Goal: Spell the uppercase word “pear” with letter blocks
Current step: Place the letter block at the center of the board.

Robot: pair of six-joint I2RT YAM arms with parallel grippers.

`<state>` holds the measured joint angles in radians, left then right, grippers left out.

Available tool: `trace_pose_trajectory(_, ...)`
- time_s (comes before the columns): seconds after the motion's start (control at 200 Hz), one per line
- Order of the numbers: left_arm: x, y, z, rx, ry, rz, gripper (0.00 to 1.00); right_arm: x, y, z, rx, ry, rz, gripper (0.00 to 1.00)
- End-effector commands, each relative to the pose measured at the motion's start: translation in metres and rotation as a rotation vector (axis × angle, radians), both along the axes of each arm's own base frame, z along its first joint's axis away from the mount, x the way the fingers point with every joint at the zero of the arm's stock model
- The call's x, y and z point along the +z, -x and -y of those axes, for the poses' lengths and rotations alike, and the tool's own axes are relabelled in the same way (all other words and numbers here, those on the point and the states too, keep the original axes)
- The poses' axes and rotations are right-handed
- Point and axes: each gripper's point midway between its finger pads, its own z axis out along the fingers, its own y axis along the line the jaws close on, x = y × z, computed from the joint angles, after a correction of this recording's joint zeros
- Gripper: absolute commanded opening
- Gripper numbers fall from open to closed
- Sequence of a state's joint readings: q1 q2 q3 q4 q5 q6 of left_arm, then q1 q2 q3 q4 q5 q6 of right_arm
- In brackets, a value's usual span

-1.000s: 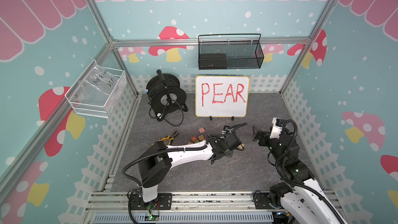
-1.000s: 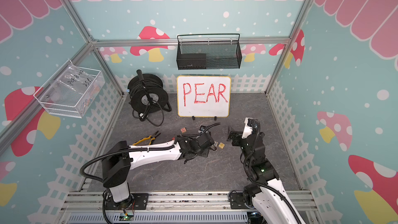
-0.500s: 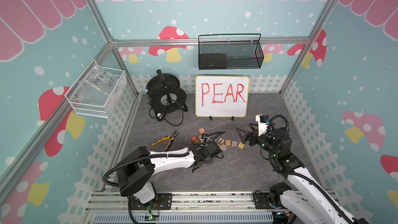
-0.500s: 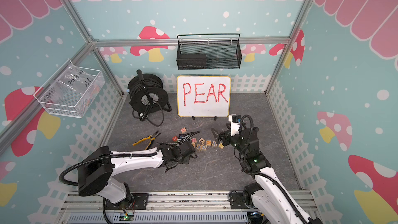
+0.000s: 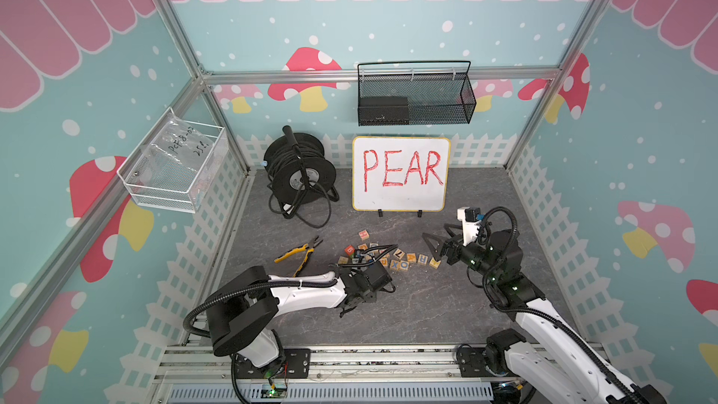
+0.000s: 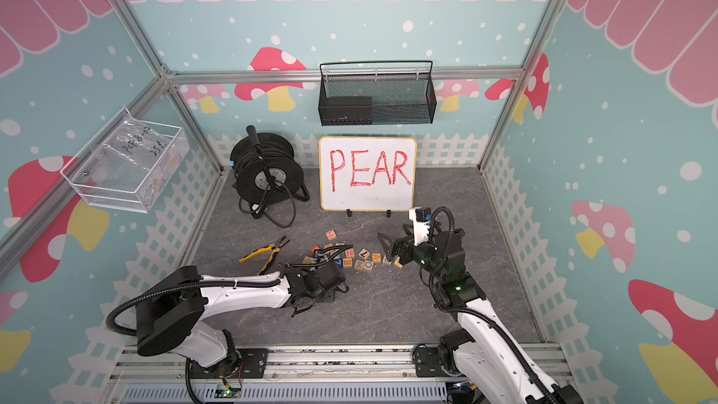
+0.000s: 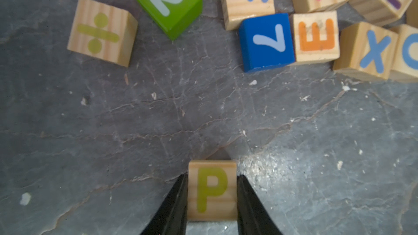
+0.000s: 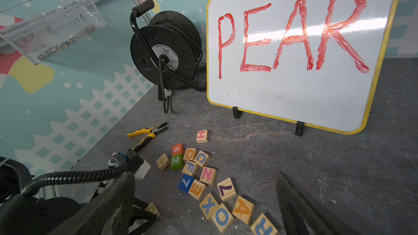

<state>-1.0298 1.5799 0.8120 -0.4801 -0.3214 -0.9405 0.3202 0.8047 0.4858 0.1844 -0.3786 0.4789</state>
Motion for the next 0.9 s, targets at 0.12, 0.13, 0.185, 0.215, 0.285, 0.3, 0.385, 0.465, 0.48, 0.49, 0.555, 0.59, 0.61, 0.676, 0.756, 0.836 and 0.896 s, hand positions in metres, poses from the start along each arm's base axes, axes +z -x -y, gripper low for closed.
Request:
trace_pose_trajectory(0.12, 0.0, -0.002, -0.001, 0.045, 0.024, 0.005, 0.4, -0.002, -0.001, 0.004, -0.021, 0.0, 0.004, 0.98)
trace_pose_trajectory(0.13, 0.0, -0.002, -0.001, 0.045, 0.023, 0.004, 0.4, -0.002, -0.001, 0.004, -0.022, 0.0, 0.004, 0.98)
trace_pose_trajectory(0.185, -0.001, -0.002, -0.001, 0.045, 0.023, 0.003, 0.4, -0.002, -0.001, 0.005, -0.03, 0.004, 0.004, 0.98)
trace_pose_trajectory(0.215, -0.001, -0.002, -0.001, 0.044, 0.021, 0.002, 0.41, -0.001, -0.001, 0.005, -0.032, 0.005, 0.006, 0.98)
trace_pose_trajectory(0.285, 0.001, -0.002, 0.0, 0.044, 0.027, 0.006, 0.43, -0.002, -0.001, 0.007, -0.039, 0.007, 0.005, 0.98)
trace_pose_trajectory(0.3, 0.002, -0.002, 0.001, 0.043, 0.029, 0.008, 0.43, -0.001, -0.001, 0.007, -0.04, 0.006, 0.007, 0.98)
trace_pose_trajectory(0.385, 0.006, -0.004, 0.001, 0.039, 0.034, 0.019, 0.47, 0.0, -0.001, 0.008, -0.046, 0.008, 0.012, 0.98)
trace_pose_trajectory(0.465, 0.014, -0.006, 0.003, 0.031, 0.038, 0.037, 0.52, 0.001, -0.002, 0.009, -0.051, 0.007, 0.012, 0.98)
trace_pose_trajectory(0.48, 0.016, -0.007, 0.002, 0.031, 0.039, 0.042, 0.53, 0.0, -0.001, 0.009, -0.054, 0.007, 0.011, 0.98)
trace_pose_trajectory(0.49, 0.017, -0.008, 0.003, 0.029, 0.039, 0.045, 0.53, 0.0, -0.001, 0.009, -0.054, 0.007, 0.01, 0.98)
trace_pose_trajectory(0.555, 0.026, -0.011, 0.004, 0.019, 0.04, 0.067, 0.56, 0.002, -0.002, 0.012, -0.07, 0.005, 0.015, 0.98)
trace_pose_trajectory(0.59, 0.031, -0.013, 0.004, 0.014, 0.04, 0.082, 0.57, 0.002, -0.002, 0.014, -0.08, 0.006, 0.015, 0.98)
trace_pose_trajectory(0.61, 0.034, -0.014, 0.004, 0.01, 0.039, 0.091, 0.58, 0.002, -0.002, 0.015, -0.087, 0.008, 0.016, 0.98)
trace_pose_trajectory(0.676, 0.045, -0.018, 0.005, -0.002, 0.04, 0.121, 0.61, 0.003, -0.004, 0.021, -0.125, 0.012, 0.013, 0.99)
trace_pose_trajectory(0.756, 0.058, -0.023, 0.008, -0.026, 0.045, 0.157, 0.64, 0.0, -0.009, 0.033, -0.203, 0.028, -0.009, 0.99)
trace_pose_trajectory(0.836, 0.068, -0.029, 0.015, -0.065, 0.044, 0.187, 0.68, -0.007, -0.013, 0.051, -0.311, 0.059, -0.05, 0.99)
trace_pose_trajectory(0.896, 0.075, -0.032, 0.022, -0.101, 0.045, 0.203, 0.7, -0.012, -0.016, 0.066, -0.402, 0.085, -0.082, 0.99)
